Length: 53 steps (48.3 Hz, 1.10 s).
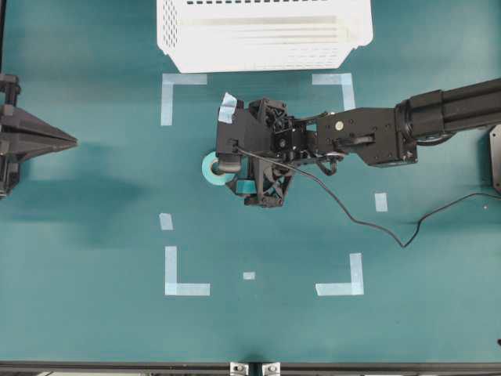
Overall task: Put the tape into the white basket.
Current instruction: 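Position the right gripper over the tape roll and lower it, then close the right gripper on the tape roll's edge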
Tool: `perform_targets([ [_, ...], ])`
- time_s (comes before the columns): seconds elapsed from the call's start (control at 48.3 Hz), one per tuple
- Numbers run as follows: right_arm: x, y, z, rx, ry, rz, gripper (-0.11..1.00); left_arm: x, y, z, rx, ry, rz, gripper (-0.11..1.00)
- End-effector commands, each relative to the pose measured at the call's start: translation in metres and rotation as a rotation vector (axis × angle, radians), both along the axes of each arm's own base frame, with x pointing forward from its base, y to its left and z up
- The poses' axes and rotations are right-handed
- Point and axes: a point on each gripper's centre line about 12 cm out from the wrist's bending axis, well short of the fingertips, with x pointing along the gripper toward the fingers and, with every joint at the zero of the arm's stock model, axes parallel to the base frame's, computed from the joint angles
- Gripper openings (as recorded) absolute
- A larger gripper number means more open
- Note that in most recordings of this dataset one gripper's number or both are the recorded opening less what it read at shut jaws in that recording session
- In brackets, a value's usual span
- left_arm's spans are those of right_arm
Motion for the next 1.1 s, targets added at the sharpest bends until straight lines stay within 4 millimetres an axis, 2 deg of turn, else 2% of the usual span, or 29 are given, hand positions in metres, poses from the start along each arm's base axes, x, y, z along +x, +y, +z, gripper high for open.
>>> perform_targets([
  [0.0,0.008,0.002,0.016,-0.001,-0.052,0.006,0.97,0.002,0.000,0.005,0.000,-0.017,0.003,-0.11],
  [0.745,0.022,0.002,0.003,-0.008,-0.041,0.012,0.97,0.002,0.000,0.005,0.000,-0.018,0.003,-0.11],
  [1.076,0.023,0.001,0.004,-0.010,-0.051,0.011,0.97,0.002,0.000,0.005,0.000,-0.018,0.003,-0.11],
])
